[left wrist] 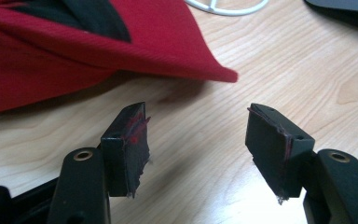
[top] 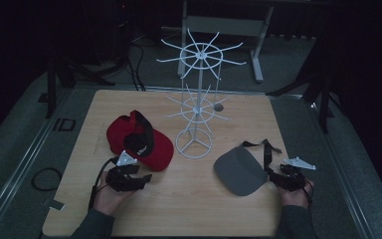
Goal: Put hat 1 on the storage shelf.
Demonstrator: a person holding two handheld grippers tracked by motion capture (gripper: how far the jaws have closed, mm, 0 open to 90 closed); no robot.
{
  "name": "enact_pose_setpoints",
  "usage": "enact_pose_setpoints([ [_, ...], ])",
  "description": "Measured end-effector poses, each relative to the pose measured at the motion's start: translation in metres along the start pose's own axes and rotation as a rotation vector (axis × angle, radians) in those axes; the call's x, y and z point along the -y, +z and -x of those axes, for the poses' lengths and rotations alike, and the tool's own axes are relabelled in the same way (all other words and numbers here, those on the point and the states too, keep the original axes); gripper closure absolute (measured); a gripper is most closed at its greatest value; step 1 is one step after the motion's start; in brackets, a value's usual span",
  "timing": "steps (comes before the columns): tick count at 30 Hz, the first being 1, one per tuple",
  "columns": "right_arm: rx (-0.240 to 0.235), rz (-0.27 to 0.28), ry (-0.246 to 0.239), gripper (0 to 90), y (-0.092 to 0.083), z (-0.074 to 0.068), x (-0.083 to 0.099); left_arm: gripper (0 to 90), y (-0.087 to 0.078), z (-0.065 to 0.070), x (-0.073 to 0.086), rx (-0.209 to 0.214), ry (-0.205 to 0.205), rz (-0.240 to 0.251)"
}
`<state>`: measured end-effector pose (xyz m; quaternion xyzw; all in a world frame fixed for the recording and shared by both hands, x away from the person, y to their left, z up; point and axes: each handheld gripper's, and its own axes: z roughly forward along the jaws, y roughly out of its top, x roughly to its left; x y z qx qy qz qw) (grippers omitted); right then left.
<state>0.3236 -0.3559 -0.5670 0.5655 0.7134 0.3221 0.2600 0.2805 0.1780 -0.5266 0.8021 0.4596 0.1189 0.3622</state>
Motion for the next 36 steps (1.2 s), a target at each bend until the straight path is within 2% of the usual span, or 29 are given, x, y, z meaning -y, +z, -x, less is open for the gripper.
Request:
enact_pose_setpoints([
  [2,0.000,0.000,0.000,39.5,0.000,0.000,0.000,38.4,0.002,0.001,-0.001,0.008,-0.009,0.002],
  [8,-0.001,0.000,-0.001,39.2,0.000,0.000,0.000,35.5,0.008,0.004,-0.004,-0.003,-0.015,0.001],
  [9,-0.002,0.000,-0.002,39.1,0.000,0.000,0.000,34.0,0.010,0.005,-0.006,-0.015,-0.027,0.002],
  [17,-0.003,0.000,-0.003,38.3,0.000,0.000,0.000,35.2,0.020,0.006,-0.012,-0.015,-0.071,0.014],
  [19,-0.004,0.000,-0.004,38.2,0.000,0.000,0.000,38.1,0.020,0.004,-0.012,-0.014,-0.080,0.015],
  [21,-0.004,0.000,-0.004,38.0,0.000,0.000,0.000,41.6,0.018,0.002,-0.011,-0.030,-0.088,0.024],
  [23,-0.004,-0.001,-0.004,37.8,0.000,0.000,0.000,44.2,0.015,0.000,-0.010,-0.022,-0.096,0.033],
  [28,-0.005,-0.001,-0.005,37.4,0.000,0.000,0.000,48.1,0.011,-0.005,-0.008,-0.036,-0.104,0.035],
  [33,-0.005,-0.002,-0.005,37.3,0.000,0.000,0.000,51.5,0.006,-0.019,-0.004,-0.080,-0.150,0.042],
  [36,-0.005,-0.001,-0.005,37.2,0.000,0.000,0.000,50.4,0.007,-0.021,-0.005,-0.066,-0.164,0.040],
])
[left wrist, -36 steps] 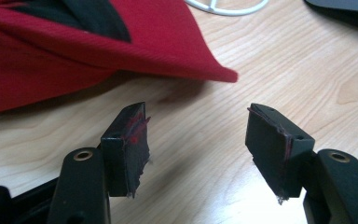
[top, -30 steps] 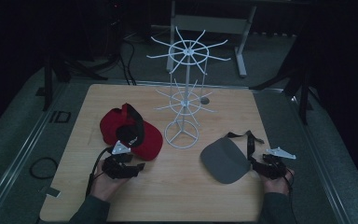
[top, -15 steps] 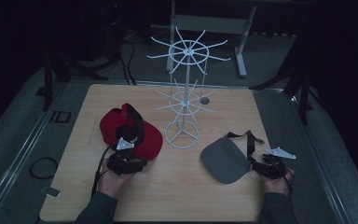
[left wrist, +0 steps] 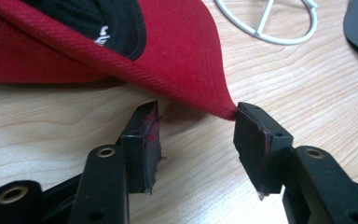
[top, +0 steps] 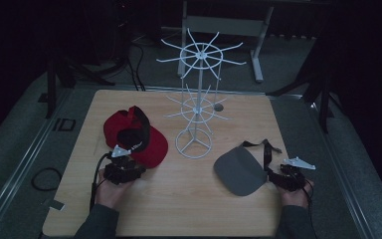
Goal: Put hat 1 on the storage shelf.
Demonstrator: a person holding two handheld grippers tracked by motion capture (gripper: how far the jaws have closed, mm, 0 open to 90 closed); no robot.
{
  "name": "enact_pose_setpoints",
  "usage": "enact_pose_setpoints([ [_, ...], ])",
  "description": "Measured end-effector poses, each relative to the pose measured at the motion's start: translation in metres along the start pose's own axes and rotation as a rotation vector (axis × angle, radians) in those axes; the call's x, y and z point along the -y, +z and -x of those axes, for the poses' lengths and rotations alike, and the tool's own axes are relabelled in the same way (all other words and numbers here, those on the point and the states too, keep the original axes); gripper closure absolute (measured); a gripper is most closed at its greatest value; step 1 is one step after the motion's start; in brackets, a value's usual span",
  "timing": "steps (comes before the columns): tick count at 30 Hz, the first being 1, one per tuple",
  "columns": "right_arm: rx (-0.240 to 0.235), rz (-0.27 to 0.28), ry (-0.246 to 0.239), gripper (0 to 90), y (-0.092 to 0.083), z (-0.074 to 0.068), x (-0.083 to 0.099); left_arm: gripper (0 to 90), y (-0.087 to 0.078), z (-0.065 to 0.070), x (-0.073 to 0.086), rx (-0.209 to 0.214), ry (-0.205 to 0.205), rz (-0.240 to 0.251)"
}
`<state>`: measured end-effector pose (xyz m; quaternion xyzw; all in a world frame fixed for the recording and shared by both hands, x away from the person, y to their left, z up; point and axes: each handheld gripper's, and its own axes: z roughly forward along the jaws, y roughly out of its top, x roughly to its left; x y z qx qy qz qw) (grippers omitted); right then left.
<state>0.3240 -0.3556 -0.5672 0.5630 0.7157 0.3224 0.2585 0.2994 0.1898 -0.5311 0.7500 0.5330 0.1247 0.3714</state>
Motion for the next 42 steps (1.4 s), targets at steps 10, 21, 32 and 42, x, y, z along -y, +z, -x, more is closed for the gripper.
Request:
enact_pose_setpoints([
  [10,-0.001,-0.001,-0.001,36.7,0.000,0.000,0.000,43.3,0.020,0.003,-0.008,0.047,-0.039,-0.026],
  [21,-0.003,-0.001,-0.002,36.3,0.000,0.000,0.000,45.1,0.033,-0.010,-0.014,0.038,-0.130,-0.011],
  [32,-0.004,-0.001,-0.003,35.9,0.000,0.000,0.000,64.9,0.038,-0.025,-0.014,0.021,-0.172,-0.017],
  [42,-0.005,-0.002,-0.004,35.6,0.000,0.000,0.000,81.9,0.031,-0.027,-0.015,0.019,-0.155,0.028],
])
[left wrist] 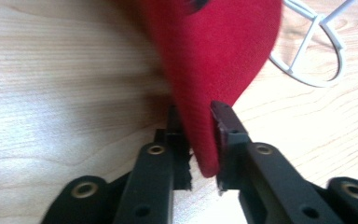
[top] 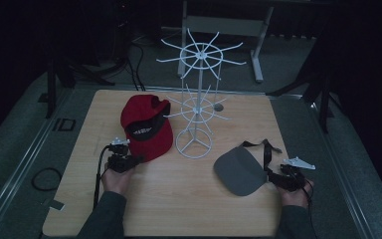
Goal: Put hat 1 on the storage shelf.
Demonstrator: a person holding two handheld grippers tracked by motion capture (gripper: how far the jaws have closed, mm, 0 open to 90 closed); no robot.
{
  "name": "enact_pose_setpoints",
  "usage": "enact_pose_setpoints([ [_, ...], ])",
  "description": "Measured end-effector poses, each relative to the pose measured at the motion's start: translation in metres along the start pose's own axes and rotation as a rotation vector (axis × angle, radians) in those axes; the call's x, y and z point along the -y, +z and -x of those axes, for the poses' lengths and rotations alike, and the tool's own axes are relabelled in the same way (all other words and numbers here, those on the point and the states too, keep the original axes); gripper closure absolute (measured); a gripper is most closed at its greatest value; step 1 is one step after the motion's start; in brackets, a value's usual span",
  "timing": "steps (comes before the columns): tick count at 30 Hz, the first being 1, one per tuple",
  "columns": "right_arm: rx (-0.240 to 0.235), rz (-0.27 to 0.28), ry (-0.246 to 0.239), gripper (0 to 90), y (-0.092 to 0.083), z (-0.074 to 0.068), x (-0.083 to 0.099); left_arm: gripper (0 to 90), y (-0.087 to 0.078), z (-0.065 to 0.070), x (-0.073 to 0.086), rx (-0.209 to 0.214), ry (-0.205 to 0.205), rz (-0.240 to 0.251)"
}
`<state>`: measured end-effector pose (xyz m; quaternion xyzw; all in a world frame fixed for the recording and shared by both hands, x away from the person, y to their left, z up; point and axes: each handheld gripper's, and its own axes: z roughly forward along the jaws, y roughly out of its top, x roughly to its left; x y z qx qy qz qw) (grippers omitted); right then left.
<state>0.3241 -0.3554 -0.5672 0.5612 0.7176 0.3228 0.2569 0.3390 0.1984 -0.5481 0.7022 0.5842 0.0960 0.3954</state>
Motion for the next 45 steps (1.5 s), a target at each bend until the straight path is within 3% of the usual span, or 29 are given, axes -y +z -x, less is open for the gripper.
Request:
enact_pose_setpoints([
  [6,0.000,0.000,0.000,35.6,0.000,0.000,0.000,85.7,-0.002,0.003,0.002,-0.008,0.043,0.026],
  [14,0.000,0.000,0.000,35.6,0.000,0.000,0.000,86.2,-0.006,0.000,0.006,-0.029,0.053,0.087],
  [31,-0.001,0.000,-0.001,35.6,0.000,0.000,0.000,86.2,-0.020,-0.008,-0.001,-0.065,0.036,0.186],
  [39,-0.001,0.000,-0.001,35.6,0.000,0.000,0.000,86.2,-0.026,-0.007,-0.007,-0.076,0.065,0.214],
  [45,-0.001,0.000,-0.002,35.4,0.000,0.000,0.000,86.2,-0.032,-0.007,-0.014,-0.084,0.057,0.247],
])
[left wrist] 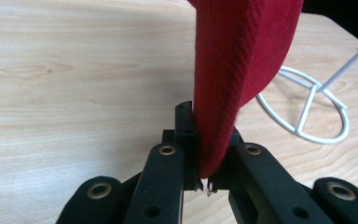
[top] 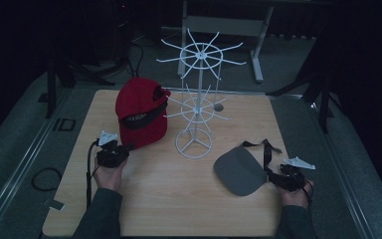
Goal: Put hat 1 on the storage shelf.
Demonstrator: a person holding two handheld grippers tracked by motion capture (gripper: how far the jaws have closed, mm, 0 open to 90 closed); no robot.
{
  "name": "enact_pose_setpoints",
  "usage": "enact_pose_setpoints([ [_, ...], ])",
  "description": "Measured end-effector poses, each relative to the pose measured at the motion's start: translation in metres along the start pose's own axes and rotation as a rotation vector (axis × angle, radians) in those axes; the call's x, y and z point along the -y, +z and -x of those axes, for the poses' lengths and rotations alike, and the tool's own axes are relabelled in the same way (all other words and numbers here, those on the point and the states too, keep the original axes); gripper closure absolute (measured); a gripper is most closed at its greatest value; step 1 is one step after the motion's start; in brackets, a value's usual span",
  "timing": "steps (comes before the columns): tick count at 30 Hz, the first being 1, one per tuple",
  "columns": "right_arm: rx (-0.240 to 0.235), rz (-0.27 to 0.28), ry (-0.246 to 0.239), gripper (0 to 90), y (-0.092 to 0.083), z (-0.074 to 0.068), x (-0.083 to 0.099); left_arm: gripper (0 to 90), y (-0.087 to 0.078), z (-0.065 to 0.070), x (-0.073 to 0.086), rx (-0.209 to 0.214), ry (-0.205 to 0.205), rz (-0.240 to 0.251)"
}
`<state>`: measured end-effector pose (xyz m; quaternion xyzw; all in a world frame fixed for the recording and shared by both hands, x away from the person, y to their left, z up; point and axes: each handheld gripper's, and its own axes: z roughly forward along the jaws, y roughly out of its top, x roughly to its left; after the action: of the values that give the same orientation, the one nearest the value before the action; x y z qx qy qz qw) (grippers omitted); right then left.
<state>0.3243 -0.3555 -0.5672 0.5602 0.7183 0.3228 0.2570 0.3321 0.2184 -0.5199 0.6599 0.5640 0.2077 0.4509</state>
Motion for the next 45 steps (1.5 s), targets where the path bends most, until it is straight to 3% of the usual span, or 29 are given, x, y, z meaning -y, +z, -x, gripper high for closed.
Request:
enact_pose_setpoints([
  [16,-0.001,0.000,0.000,35.3,0.000,0.000,0.000,86.1,-0.012,-0.003,-0.018,-0.018,0.005,0.068],
  [45,-0.002,-0.001,-0.001,35.1,0.000,0.000,0.000,86.1,-0.026,-0.002,-0.038,-0.011,0.025,0.155],
])
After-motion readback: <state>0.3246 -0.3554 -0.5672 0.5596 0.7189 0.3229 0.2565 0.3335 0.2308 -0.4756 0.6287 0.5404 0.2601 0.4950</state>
